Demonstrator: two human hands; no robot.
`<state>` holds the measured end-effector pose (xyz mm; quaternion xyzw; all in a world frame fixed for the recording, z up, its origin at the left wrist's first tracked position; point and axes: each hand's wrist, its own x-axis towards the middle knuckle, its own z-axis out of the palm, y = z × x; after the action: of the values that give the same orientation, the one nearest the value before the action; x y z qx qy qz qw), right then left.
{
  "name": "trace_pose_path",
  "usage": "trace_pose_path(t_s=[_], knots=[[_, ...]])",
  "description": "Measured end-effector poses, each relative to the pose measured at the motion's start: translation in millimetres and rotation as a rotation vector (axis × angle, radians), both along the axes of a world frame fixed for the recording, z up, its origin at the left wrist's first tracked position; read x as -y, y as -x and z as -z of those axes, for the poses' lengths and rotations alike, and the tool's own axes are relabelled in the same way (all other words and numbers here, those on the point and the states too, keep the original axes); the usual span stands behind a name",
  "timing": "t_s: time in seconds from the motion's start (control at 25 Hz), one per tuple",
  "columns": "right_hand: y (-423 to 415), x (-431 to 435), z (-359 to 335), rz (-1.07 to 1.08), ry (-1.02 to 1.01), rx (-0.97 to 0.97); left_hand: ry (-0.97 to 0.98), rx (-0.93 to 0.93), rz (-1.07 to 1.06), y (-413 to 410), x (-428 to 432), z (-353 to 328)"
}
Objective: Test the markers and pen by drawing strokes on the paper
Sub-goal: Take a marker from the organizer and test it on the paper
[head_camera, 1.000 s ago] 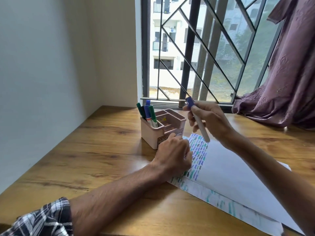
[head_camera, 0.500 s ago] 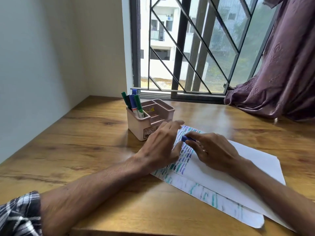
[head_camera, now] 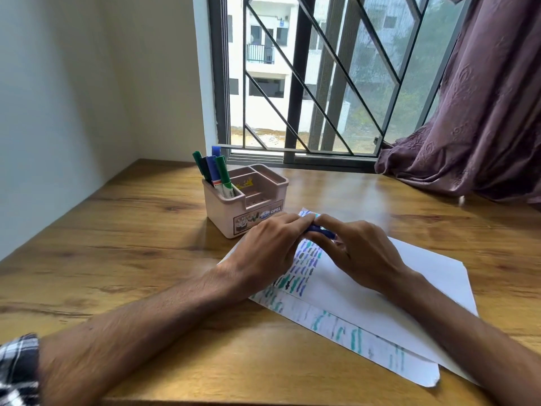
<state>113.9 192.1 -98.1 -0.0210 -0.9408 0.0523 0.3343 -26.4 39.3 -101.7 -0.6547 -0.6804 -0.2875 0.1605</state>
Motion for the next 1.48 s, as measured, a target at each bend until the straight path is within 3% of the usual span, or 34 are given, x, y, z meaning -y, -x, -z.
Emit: trace_pose_path(t_s=[0.12, 0.2, 0.4, 0.6, 0.72, 0.92, 1.08, 1.28, 1.48], knots=[[2, 1, -1, 0.044, -0.016, 0.056, 0.034, 0.001, -0.035, 2, 0, 1], [2, -7, -3, 0.081, 0.101, 0.109, 0.047, 0.049, -0.072, 2, 0, 1], [-3, -35, -22, -0.080, 1.130, -0.101, 0.092, 0.207, -0.099, -3, 5, -5], [-4, -38, -26, -0.237, 1.551, -0.035, 0.253, 0.167, -0.063, -3, 7, -8], [-1, -33, -17, -0.255, 1.566, 0.013, 0.289, 0.161, -0.039, -1, 7, -5], [-1, -28, -9, -0.055, 1.410, 0.049, 0.289, 0.148, -0.051, -2, 9, -6], [-8, -28, -7, -0.056, 1.343, 0.065, 0.272, 0.116, -0.056, -3, 10, -7], [-5, -28, -2, 0.032, 1.070, 0.038, 0.255, 0.128, -0.072, -5, 11, -4], [-5, -25, 3, 0.047, 0.985, 0.029, 0.263, 0.120, -0.083, -6, 11, -5]])
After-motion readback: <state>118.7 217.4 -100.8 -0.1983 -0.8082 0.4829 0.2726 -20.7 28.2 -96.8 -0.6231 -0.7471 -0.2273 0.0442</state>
